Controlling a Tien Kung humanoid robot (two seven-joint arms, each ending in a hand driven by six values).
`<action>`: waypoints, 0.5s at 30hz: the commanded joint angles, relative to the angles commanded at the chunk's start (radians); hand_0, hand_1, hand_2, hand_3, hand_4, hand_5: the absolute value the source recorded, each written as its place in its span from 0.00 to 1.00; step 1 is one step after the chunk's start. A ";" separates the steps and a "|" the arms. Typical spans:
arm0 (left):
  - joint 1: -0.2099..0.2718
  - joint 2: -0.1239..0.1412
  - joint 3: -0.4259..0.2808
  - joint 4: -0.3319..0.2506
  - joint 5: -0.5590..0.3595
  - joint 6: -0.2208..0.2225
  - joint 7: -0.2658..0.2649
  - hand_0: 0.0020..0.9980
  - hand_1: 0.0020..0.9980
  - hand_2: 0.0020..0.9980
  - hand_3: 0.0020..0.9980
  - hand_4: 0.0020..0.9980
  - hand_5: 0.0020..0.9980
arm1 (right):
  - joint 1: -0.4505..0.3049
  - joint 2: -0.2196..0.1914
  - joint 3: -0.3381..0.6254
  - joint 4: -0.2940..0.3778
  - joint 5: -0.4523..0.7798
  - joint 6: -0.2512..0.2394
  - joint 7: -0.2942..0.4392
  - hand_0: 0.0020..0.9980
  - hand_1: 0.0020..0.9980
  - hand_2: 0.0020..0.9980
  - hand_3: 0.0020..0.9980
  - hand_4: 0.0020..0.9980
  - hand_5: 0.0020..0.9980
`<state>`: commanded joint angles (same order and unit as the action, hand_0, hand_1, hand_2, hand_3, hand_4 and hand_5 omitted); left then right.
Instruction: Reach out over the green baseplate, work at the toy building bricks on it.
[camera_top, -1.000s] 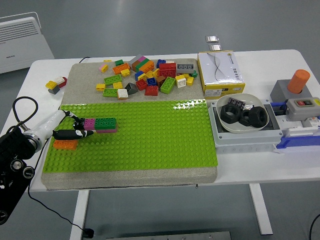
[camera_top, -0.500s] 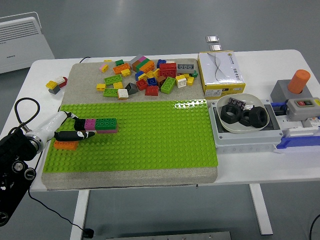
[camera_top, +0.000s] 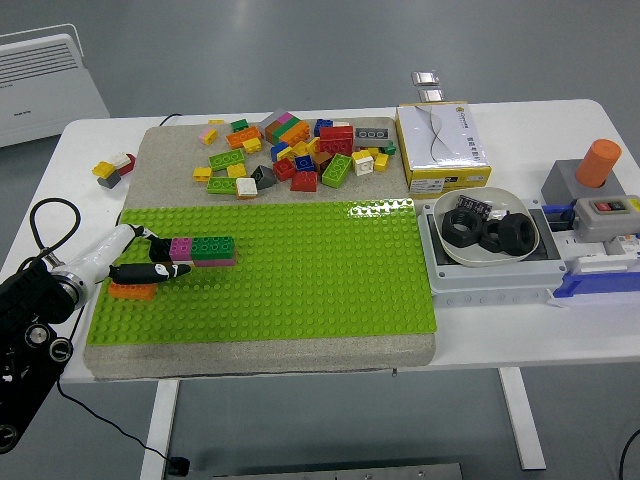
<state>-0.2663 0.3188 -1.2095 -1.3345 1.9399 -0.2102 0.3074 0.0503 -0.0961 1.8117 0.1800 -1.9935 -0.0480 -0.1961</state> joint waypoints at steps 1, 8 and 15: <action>0.001 0.000 -0.002 0.000 0.000 0.005 -0.003 1.00 0.97 0.93 0.67 1.00 0.57 | 0.000 0.000 0.000 0.000 0.001 0.000 0.000 0.70 0.70 0.75 0.79 0.87 1.00; 0.013 -0.003 -0.028 -0.016 -0.007 0.029 -0.022 1.00 0.97 0.93 0.66 1.00 0.56 | 0.002 0.000 -0.005 0.000 0.004 0.000 0.000 0.70 0.70 0.75 0.79 0.90 1.00; 0.019 0.002 -0.040 -0.040 -0.011 0.037 -0.031 1.00 0.97 0.93 0.62 1.00 0.55 | 0.001 0.000 -0.006 0.000 0.003 0.000 -0.001 0.70 0.70 0.75 0.79 0.89 1.00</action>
<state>-0.2477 0.3209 -1.2496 -1.3741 1.9291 -0.1730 0.2761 0.0512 -0.0959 1.8058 0.1800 -1.9908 -0.0483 -0.1968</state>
